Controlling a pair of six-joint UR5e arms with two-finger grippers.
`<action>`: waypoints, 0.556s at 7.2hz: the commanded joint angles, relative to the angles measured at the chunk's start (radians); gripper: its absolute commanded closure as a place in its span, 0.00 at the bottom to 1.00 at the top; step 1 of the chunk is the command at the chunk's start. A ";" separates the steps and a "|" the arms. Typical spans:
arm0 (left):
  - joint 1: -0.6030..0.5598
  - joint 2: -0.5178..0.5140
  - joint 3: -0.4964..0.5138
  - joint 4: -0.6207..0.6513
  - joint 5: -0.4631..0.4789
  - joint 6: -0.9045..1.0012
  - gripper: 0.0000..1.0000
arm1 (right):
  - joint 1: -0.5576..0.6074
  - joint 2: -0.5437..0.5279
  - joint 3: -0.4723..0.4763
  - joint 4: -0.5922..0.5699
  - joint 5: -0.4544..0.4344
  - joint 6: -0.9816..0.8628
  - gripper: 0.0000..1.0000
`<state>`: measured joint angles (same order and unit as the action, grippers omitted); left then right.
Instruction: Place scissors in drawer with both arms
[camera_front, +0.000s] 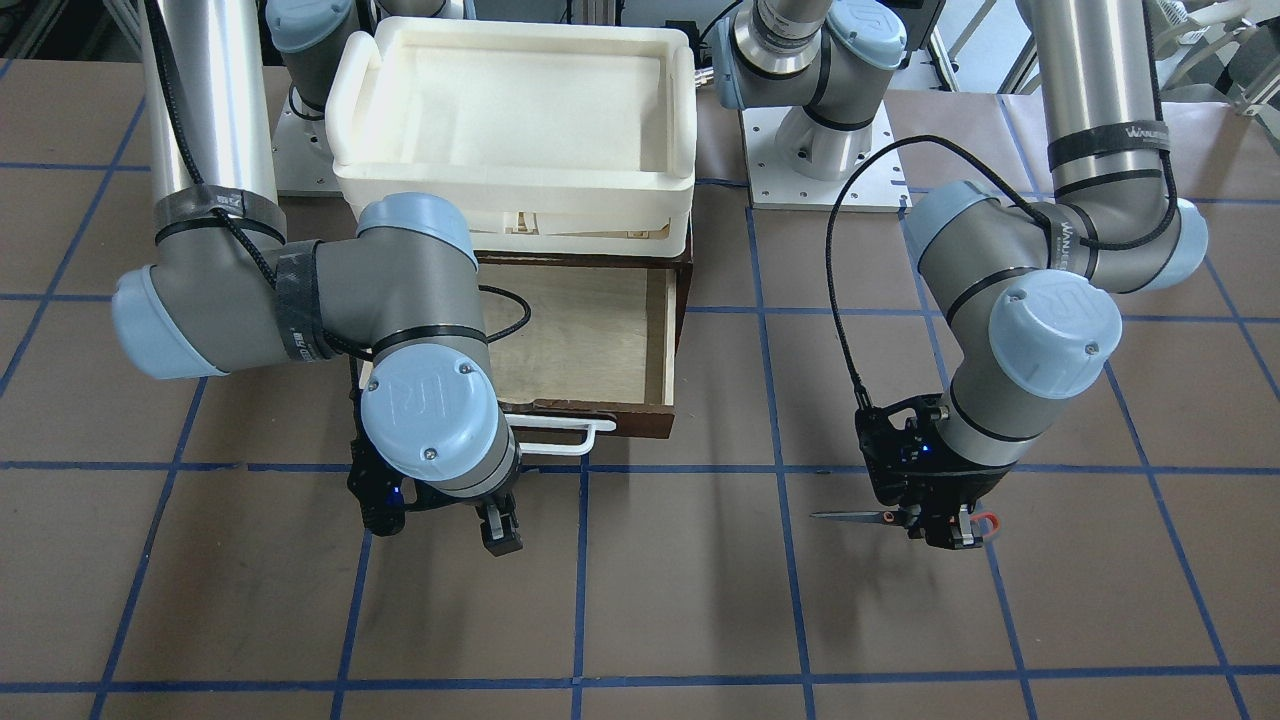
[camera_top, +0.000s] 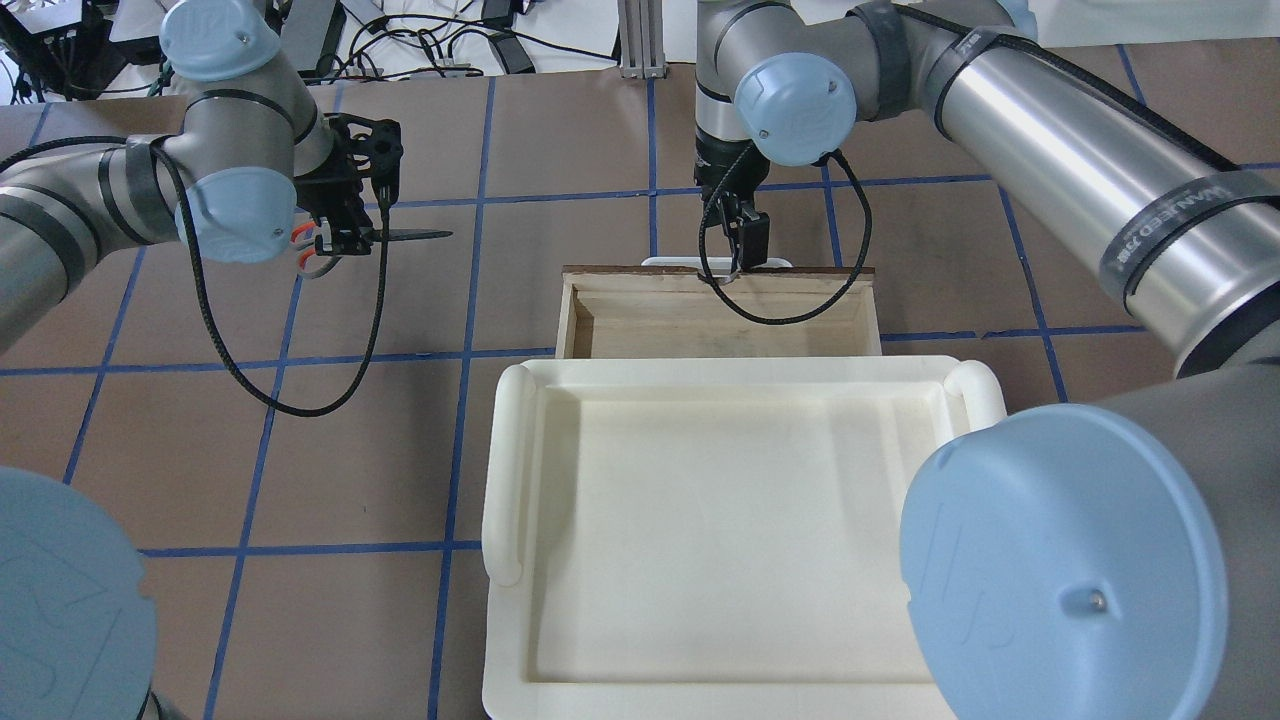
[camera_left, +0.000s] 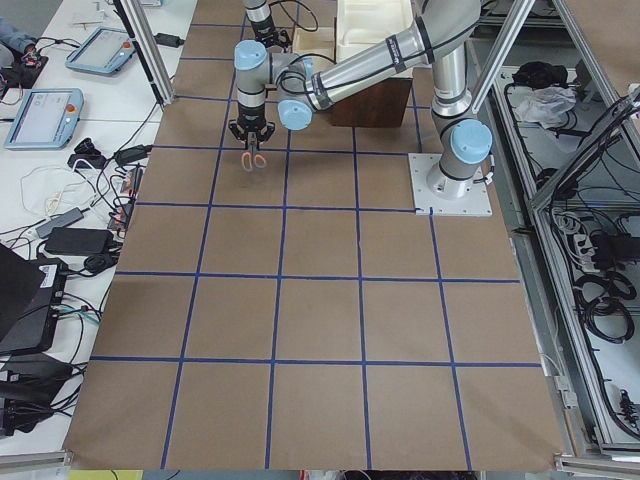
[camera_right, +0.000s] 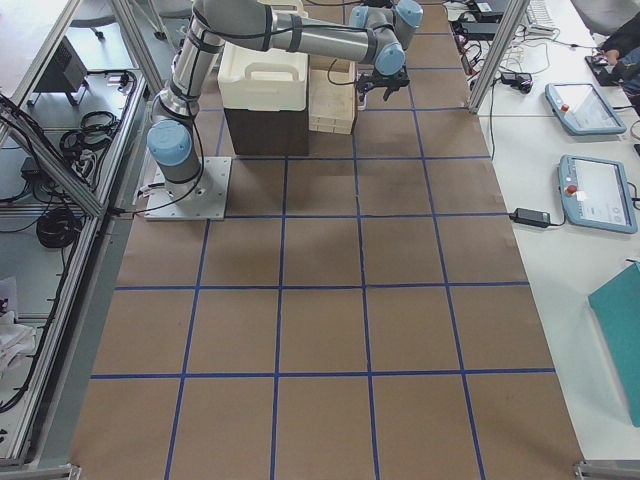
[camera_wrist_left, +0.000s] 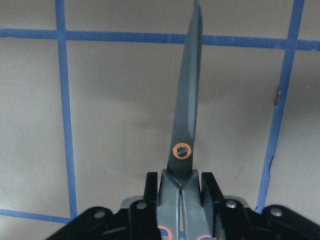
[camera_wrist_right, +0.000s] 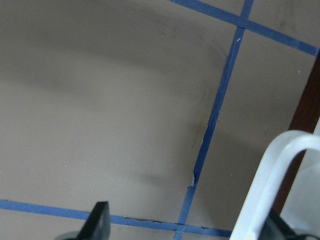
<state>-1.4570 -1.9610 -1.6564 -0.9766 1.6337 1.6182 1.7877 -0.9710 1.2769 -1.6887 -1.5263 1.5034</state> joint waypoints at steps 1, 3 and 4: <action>-0.029 0.011 0.001 -0.014 0.000 -0.053 1.00 | -0.002 0.009 -0.004 -0.017 -0.002 -0.024 0.00; -0.029 0.028 0.003 -0.036 0.000 -0.057 1.00 | -0.002 0.011 -0.019 -0.017 -0.008 -0.028 0.00; -0.029 0.028 0.003 -0.040 0.000 -0.057 1.00 | -0.002 0.021 -0.036 -0.017 -0.008 -0.028 0.00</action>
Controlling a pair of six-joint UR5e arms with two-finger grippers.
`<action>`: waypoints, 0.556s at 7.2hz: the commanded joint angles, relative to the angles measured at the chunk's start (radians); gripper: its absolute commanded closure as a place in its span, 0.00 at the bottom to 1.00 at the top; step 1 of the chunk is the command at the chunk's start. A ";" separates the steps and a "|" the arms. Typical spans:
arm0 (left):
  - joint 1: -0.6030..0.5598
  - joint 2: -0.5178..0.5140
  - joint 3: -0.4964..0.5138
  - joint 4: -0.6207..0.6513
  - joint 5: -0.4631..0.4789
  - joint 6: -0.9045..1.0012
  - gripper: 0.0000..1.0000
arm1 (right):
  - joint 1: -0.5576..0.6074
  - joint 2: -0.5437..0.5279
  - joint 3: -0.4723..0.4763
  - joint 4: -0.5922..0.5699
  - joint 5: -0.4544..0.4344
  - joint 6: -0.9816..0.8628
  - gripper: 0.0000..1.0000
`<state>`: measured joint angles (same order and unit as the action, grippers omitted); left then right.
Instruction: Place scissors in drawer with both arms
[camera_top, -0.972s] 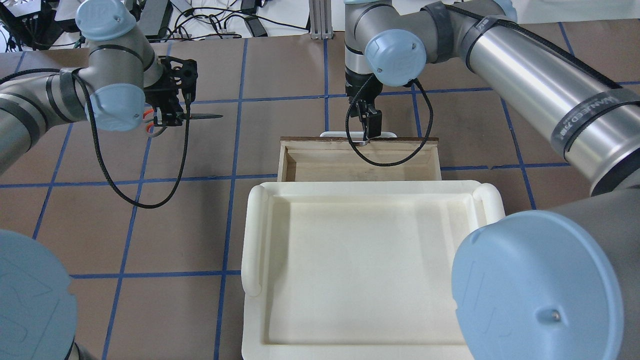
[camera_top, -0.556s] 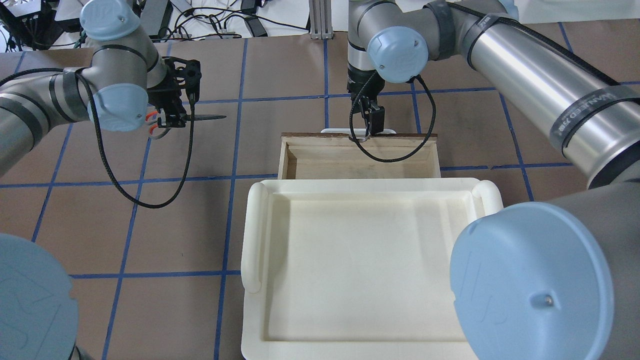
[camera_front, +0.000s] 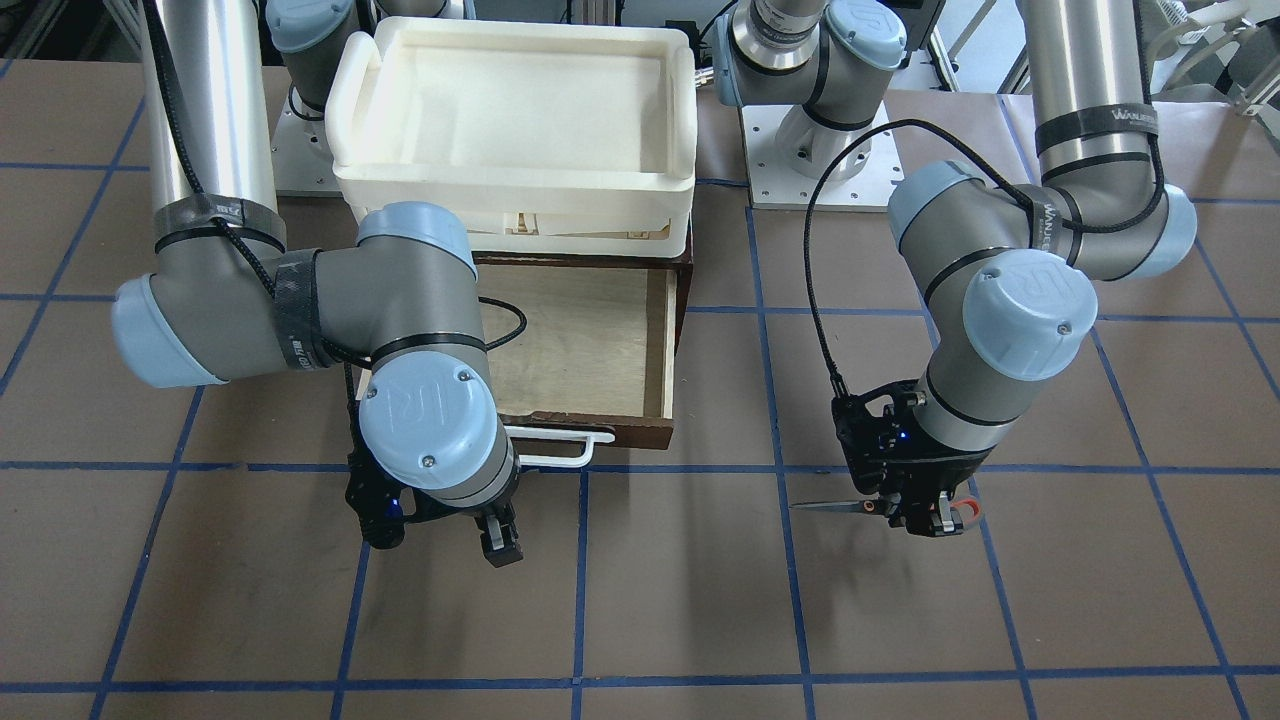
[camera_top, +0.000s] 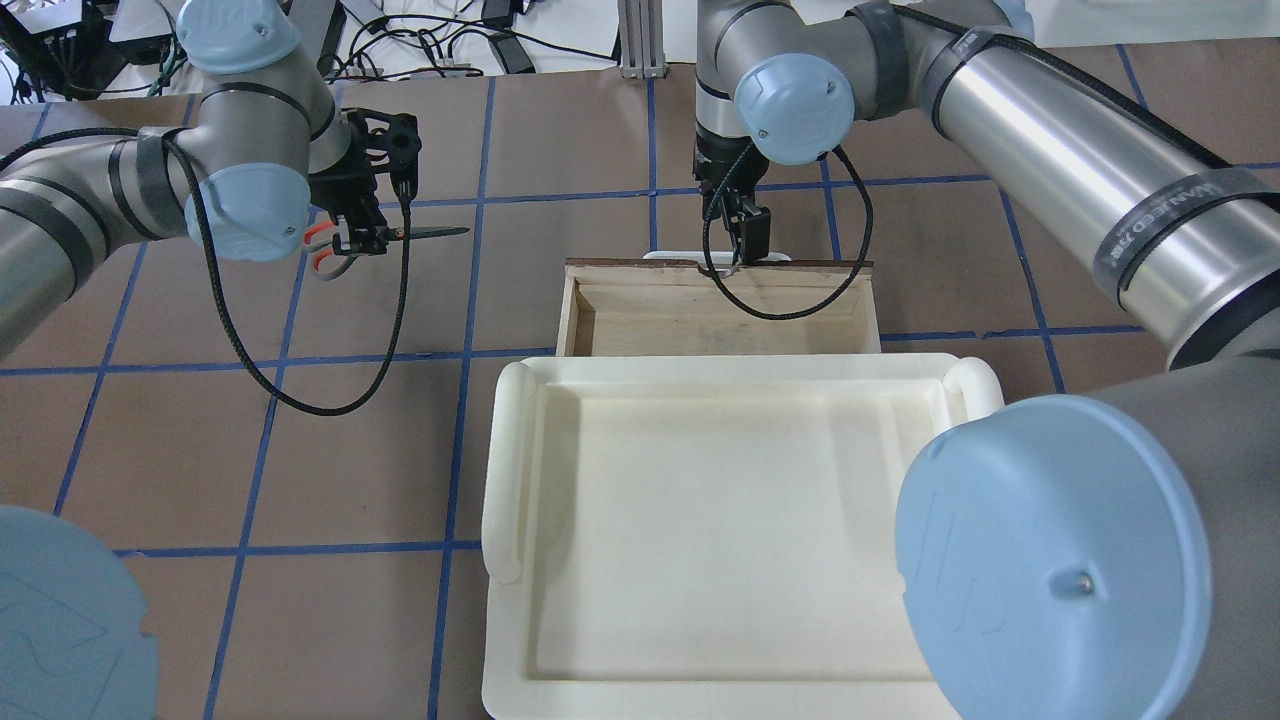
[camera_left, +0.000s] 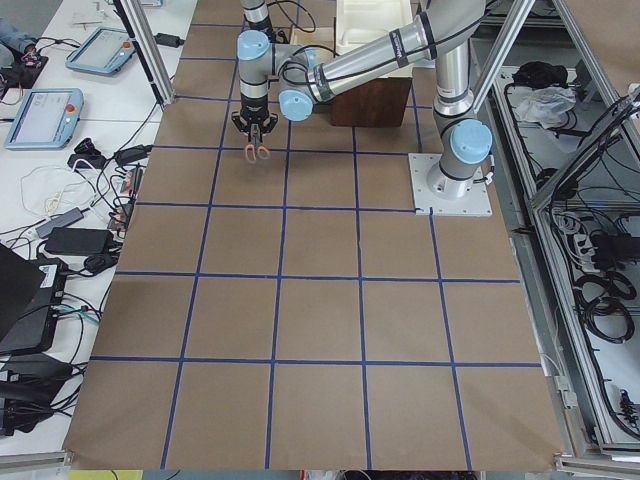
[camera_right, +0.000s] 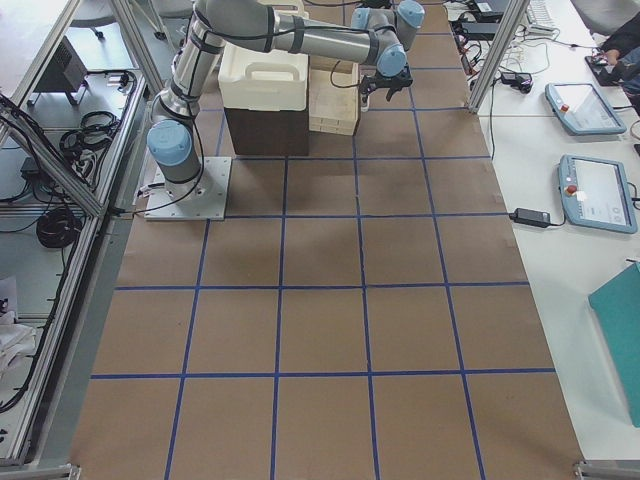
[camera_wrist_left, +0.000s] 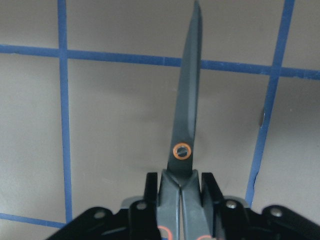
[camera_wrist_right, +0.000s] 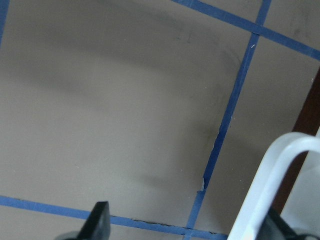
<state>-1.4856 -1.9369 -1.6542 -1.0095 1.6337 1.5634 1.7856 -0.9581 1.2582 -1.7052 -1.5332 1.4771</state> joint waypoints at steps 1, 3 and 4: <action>-0.001 0.003 0.001 -0.008 0.000 -0.002 1.00 | 0.000 0.015 -0.025 -0.001 -0.001 -0.001 0.00; -0.001 0.001 -0.001 -0.012 0.000 -0.003 1.00 | 0.000 0.012 -0.023 0.001 -0.002 -0.003 0.00; -0.001 0.001 -0.001 -0.017 0.000 -0.005 1.00 | 0.000 -0.002 -0.023 0.009 -0.005 0.002 0.00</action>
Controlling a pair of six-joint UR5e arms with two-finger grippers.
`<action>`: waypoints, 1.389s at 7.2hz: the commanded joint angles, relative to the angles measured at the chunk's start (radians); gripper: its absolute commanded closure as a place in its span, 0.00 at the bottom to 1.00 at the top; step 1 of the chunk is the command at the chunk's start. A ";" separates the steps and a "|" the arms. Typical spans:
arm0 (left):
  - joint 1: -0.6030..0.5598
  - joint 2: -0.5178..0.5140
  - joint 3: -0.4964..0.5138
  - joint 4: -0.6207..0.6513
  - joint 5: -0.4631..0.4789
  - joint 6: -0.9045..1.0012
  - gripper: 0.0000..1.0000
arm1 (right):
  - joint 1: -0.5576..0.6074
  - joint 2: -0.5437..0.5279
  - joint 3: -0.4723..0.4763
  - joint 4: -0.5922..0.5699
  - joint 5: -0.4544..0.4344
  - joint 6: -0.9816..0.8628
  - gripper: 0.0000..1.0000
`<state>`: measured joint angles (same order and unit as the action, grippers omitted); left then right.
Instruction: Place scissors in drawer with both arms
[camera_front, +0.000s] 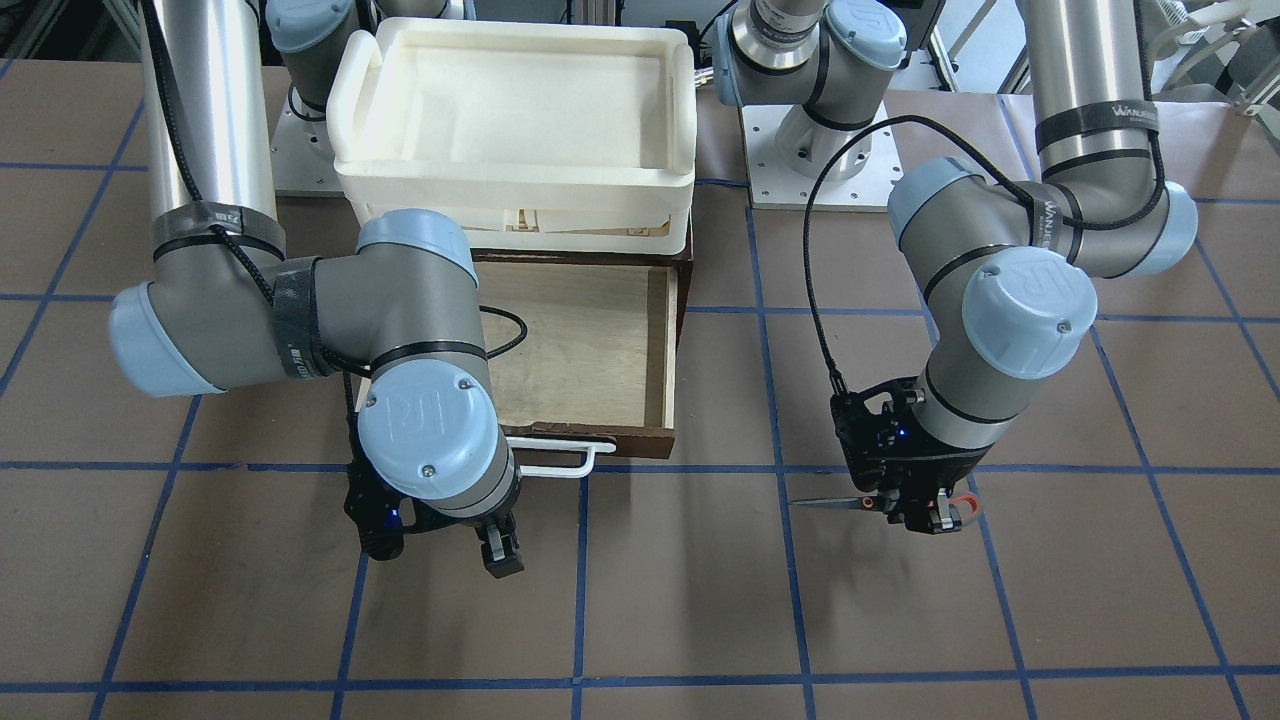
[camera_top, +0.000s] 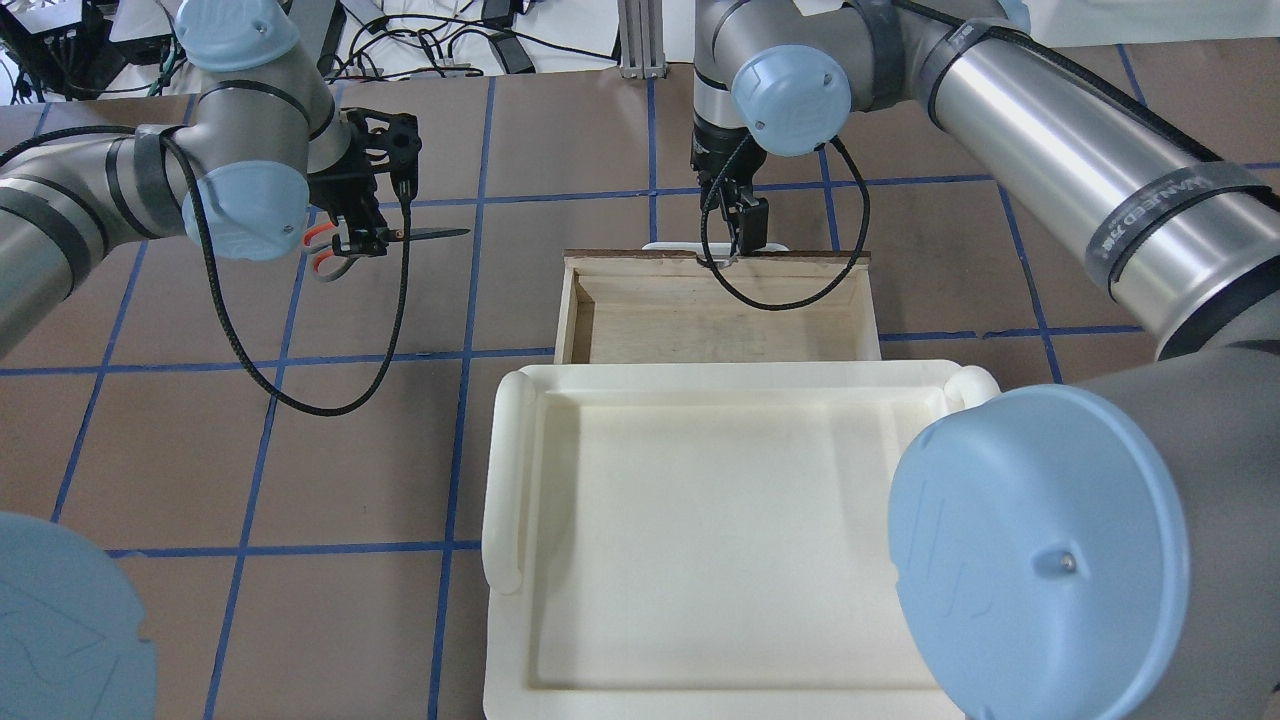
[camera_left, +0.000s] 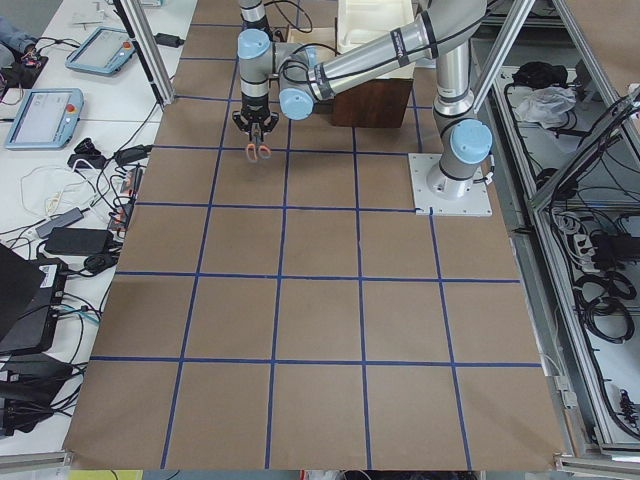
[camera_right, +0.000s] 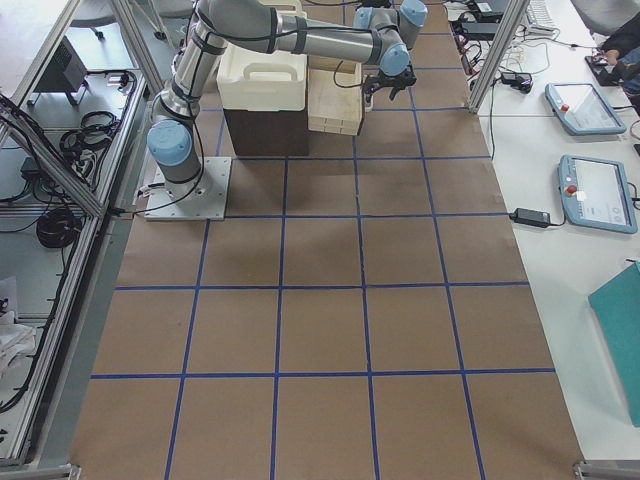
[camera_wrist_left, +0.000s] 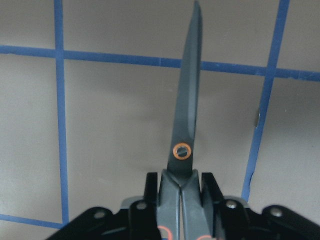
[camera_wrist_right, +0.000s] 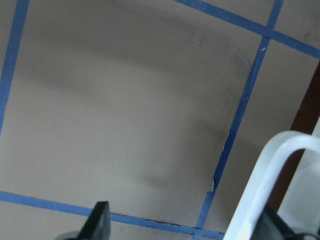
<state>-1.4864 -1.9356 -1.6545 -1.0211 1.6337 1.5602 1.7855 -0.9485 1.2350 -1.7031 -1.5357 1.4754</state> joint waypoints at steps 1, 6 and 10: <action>-0.009 0.000 -0.001 -0.005 0.000 -0.024 1.00 | 0.000 -0.047 0.007 0.022 -0.010 0.005 0.00; -0.043 0.064 0.013 -0.098 0.031 -0.069 1.00 | -0.020 -0.205 0.014 0.112 -0.036 -0.240 0.00; -0.064 0.075 0.013 -0.108 0.032 -0.074 1.00 | -0.054 -0.254 0.012 0.112 -0.093 -0.430 0.00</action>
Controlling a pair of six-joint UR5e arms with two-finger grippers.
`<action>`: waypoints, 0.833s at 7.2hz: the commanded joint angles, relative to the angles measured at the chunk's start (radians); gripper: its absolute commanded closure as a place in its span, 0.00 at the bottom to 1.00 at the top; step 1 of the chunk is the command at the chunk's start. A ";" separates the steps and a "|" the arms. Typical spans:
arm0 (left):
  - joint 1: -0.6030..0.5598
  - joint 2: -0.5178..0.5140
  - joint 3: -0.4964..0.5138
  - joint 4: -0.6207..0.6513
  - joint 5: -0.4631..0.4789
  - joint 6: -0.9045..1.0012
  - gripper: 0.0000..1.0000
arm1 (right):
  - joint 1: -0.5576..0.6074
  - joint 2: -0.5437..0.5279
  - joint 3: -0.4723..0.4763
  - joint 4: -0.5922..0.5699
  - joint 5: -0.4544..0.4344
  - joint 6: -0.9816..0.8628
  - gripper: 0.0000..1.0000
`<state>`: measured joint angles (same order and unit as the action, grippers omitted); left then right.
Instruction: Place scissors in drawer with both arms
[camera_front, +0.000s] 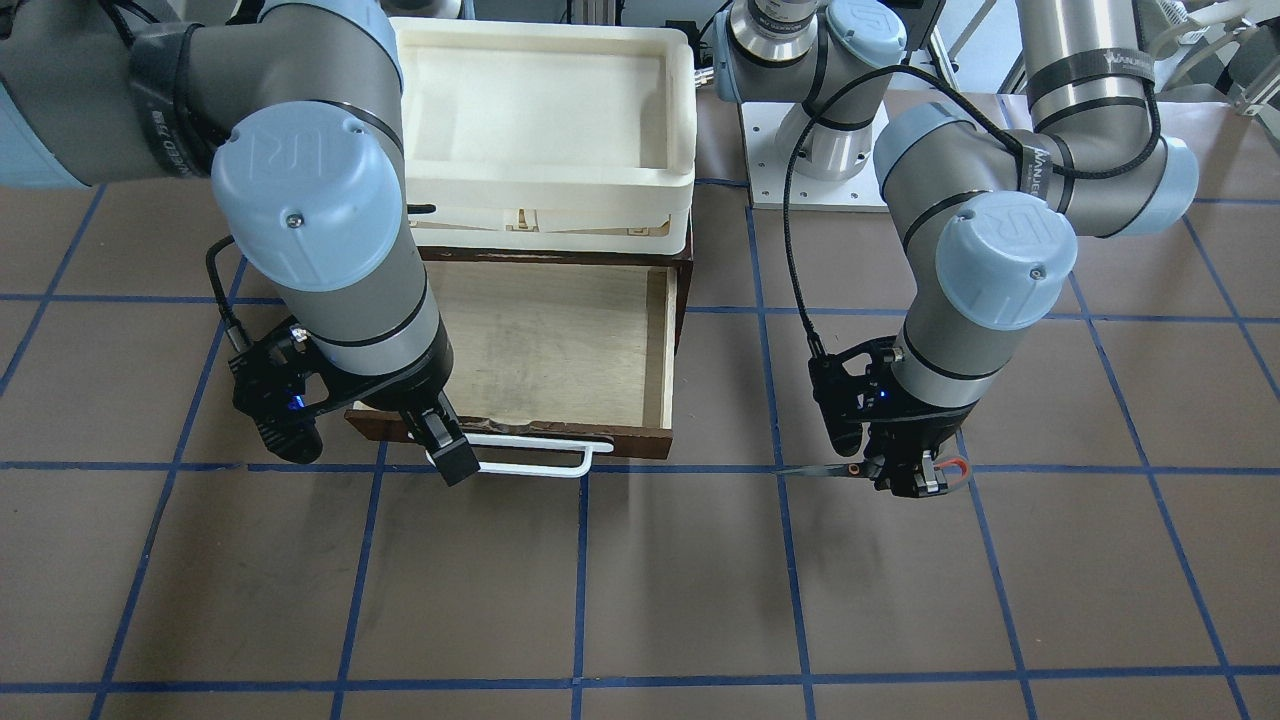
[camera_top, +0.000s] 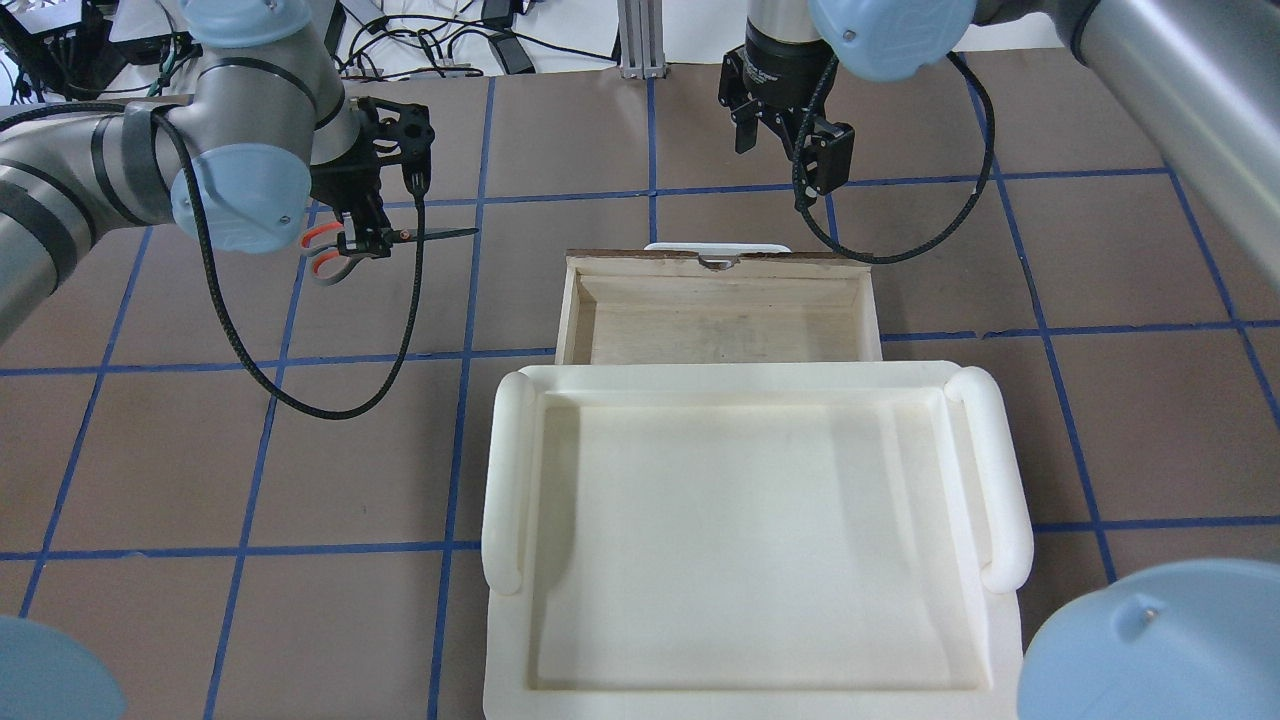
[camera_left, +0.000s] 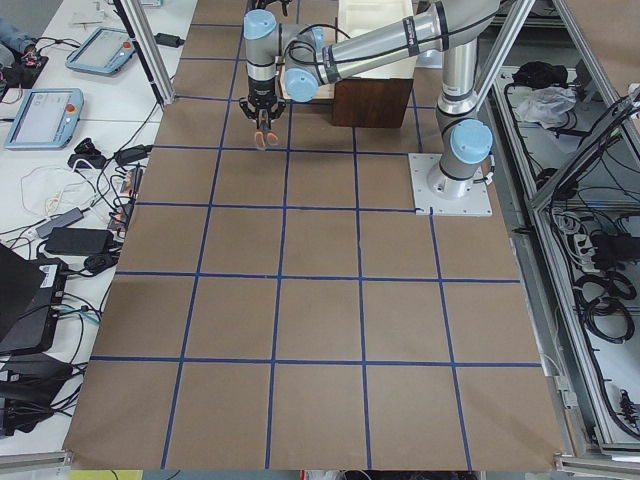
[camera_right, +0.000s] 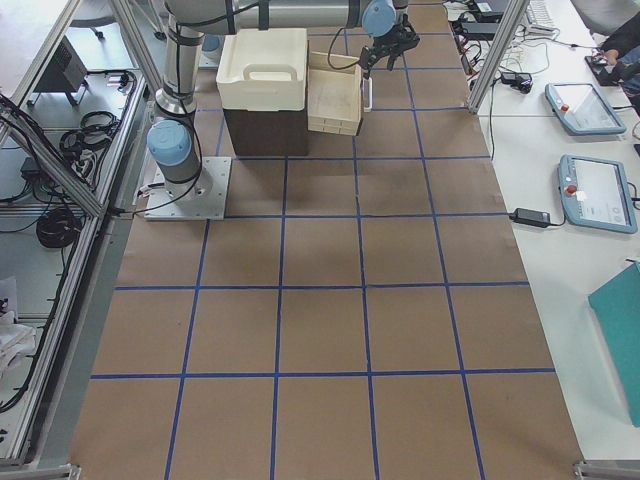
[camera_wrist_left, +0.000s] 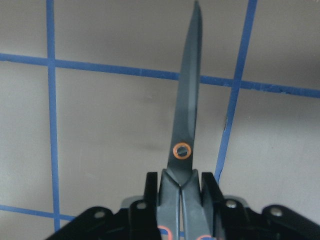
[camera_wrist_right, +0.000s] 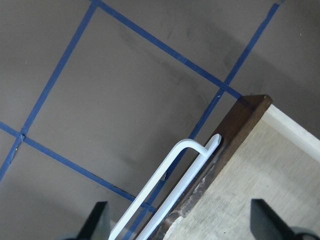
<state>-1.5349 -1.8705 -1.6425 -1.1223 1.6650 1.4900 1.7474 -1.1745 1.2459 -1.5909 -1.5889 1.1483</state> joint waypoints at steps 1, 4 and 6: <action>-0.080 0.037 0.015 -0.054 0.002 -0.081 1.00 | -0.026 -0.055 0.004 -0.006 -0.049 -0.248 0.00; -0.267 0.069 0.102 -0.218 -0.004 -0.371 1.00 | -0.100 -0.117 0.010 0.005 -0.053 -0.636 0.00; -0.408 0.058 0.107 -0.248 -0.004 -0.526 1.00 | -0.137 -0.198 0.056 -0.001 -0.043 -0.813 0.00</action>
<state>-1.8515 -1.8058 -1.5416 -1.3485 1.6628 1.0660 1.6323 -1.3210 1.2719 -1.5863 -1.6399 0.4581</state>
